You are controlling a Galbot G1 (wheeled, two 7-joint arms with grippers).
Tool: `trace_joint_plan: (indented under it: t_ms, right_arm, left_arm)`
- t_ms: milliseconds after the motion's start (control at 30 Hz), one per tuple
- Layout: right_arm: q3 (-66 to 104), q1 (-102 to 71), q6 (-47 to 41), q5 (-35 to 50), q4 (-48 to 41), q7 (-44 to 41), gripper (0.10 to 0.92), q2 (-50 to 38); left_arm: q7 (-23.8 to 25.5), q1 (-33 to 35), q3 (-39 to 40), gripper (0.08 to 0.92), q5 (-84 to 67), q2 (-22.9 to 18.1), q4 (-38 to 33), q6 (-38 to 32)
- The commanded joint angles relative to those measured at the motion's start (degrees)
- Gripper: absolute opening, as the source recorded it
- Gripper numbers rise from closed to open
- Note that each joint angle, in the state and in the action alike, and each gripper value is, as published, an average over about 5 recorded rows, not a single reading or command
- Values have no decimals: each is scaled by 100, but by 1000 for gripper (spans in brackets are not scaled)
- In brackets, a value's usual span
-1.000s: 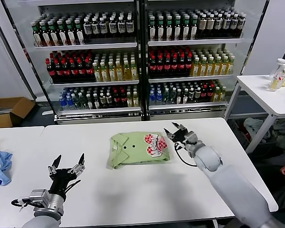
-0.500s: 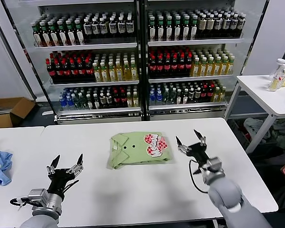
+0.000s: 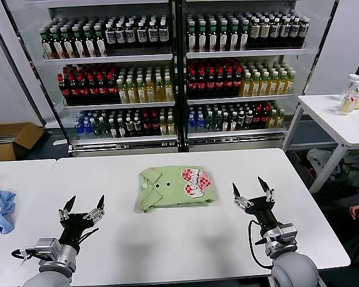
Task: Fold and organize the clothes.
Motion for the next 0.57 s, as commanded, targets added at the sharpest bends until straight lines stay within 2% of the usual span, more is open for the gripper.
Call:
trace_joint_plan:
  t_ms: [33,567]
  right_arm:
    - [245,-482,50,-99,357,151,823,59]
    - [231,-503,-95,-203,478,169,822,71]
  left_arm:
    - [39,18,-20,823,4,31,20,0]
    - [116,42,-50,823,8,69,-5,-28]
